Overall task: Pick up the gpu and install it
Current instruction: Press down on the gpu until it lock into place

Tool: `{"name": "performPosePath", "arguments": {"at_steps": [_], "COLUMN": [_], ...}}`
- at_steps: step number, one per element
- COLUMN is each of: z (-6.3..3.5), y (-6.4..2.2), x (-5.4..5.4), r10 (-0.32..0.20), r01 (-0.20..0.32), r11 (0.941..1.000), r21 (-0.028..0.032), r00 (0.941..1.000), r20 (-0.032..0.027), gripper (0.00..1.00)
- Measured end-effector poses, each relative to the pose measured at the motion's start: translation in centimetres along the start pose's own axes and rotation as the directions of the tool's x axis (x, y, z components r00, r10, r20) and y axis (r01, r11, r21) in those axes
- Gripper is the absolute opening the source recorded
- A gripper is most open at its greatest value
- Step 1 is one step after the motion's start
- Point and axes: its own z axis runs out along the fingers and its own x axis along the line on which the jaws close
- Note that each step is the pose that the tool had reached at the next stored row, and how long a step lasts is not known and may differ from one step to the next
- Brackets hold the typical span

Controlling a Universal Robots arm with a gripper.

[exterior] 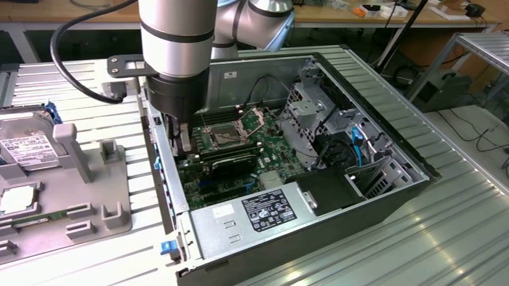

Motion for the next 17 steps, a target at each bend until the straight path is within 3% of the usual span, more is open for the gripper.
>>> {"name": "performPosePath", "arguments": {"at_steps": [9,17], "z": [0.35,-0.02], "y": [-0.09,-1.34], "x": [0.0,-0.1], "r10": [0.000,0.000], "r01": [0.000,0.000], "r11": [1.0000,1.0000], "r21": [0.0035,0.0035], "r00": [1.0000,1.0000], "r20": [-0.0001,-0.0002], "gripper": [0.10,0.10]}}
